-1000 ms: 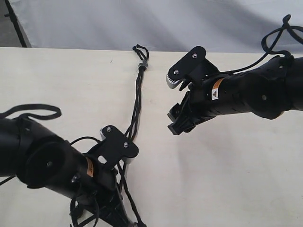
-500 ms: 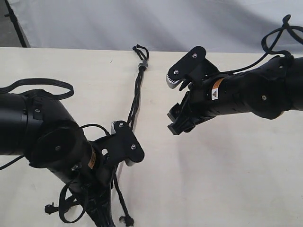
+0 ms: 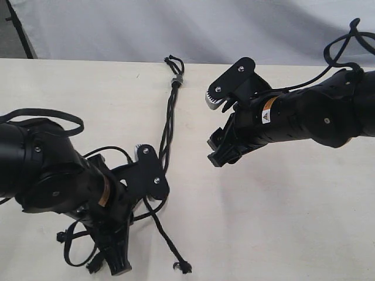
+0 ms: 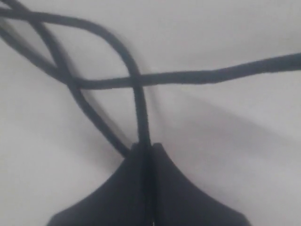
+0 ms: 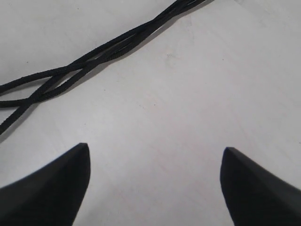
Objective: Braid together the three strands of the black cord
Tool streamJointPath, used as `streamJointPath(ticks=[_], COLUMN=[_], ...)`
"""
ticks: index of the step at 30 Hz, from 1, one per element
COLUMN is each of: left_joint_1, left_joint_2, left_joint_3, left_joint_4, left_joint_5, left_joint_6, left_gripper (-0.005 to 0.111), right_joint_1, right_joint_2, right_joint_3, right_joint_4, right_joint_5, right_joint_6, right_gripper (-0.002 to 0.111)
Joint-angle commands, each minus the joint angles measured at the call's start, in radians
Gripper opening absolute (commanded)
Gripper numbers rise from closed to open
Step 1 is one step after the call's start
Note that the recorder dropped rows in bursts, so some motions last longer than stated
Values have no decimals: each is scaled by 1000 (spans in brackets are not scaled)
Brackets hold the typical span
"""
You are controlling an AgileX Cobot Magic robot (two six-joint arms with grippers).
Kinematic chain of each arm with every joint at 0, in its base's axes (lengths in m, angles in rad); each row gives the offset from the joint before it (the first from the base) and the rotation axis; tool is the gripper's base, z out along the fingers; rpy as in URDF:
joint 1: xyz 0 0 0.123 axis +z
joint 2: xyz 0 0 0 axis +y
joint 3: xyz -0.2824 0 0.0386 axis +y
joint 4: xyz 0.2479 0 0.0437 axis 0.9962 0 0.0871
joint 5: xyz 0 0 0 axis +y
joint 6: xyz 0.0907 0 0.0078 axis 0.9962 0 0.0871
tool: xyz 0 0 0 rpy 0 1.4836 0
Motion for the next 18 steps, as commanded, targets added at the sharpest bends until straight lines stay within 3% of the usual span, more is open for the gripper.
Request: streamJointPath(ticks=[1, 5, 8, 18], left_joint_1=[107, 188, 205, 205], left_joint_2=[-3, -3, -3, -3], left_joint_3=[67, 129, 171, 186], left_joint_4=[18, 18, 11, -169], left_joint_5=[-130, -260, -334, -268], left_joint_6=[-12, -12, -12, -12], left_gripper=[0, 0, 0, 0], right_joint_1=[-7, -7, -7, -7], right_joint_2=[-3, -3, -3, -3], right_joint_3=[4, 4, 4, 4], right_joint_4=[0, 0, 0, 0], right_joint_5=[-10, -10, -10, -10], right_joint_6=[-1, -1, -1, -1], right_gripper=[72, 72, 72, 72])
